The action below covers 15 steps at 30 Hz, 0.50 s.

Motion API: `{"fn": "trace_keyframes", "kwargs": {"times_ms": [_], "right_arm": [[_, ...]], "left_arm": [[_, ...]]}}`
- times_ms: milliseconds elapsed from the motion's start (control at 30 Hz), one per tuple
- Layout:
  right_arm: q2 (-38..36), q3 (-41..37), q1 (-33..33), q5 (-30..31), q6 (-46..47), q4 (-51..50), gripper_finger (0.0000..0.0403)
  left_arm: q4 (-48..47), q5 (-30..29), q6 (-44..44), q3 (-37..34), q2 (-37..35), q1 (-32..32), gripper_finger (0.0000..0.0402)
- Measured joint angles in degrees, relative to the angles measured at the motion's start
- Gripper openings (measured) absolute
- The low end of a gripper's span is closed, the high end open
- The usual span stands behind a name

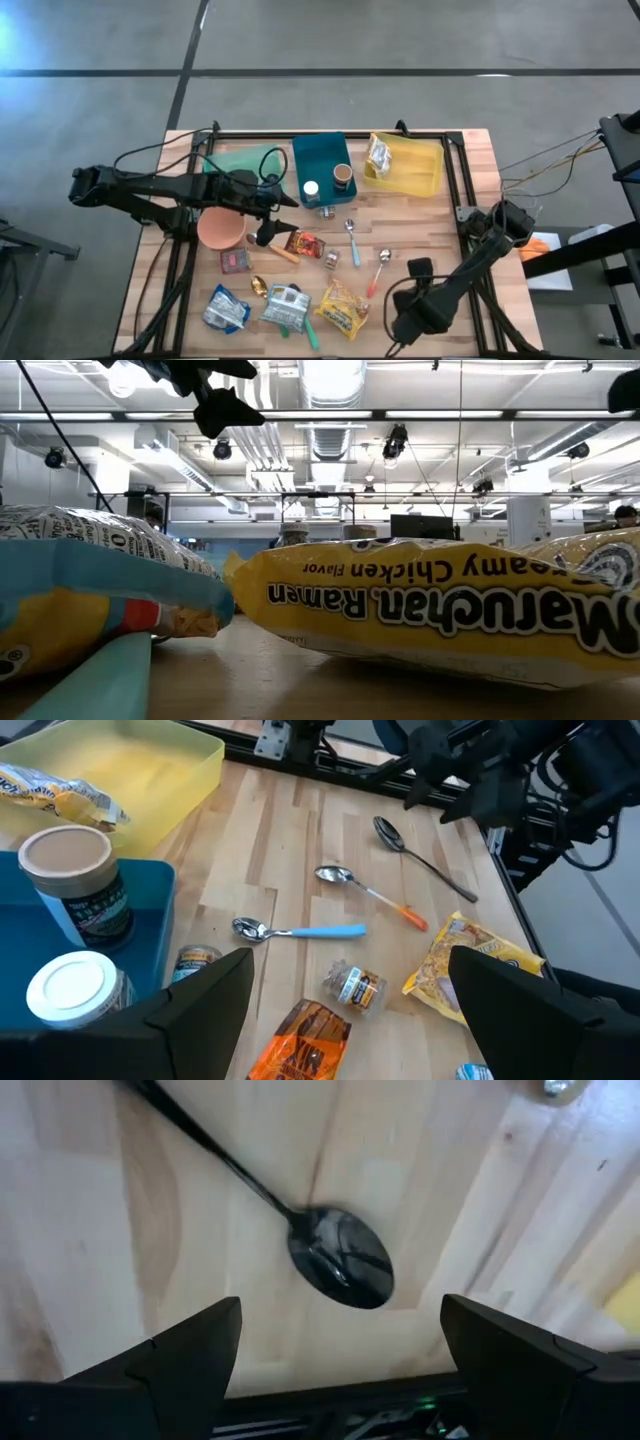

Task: Pick & Place Food Item
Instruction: Put the black spoon into the green bin

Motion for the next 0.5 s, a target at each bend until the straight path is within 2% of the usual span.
{"fn": "trace_keyframes", "kwargs": {"times_ms": [500], "right_arm": [[-0.1, -7.6, 1.5, -0.4, -6.6, 13.5, 0.0340]], "left_arm": [[-0.1, 0.0, 1.7, 0.0, 0.0, 0.0, 0.0342]]}}
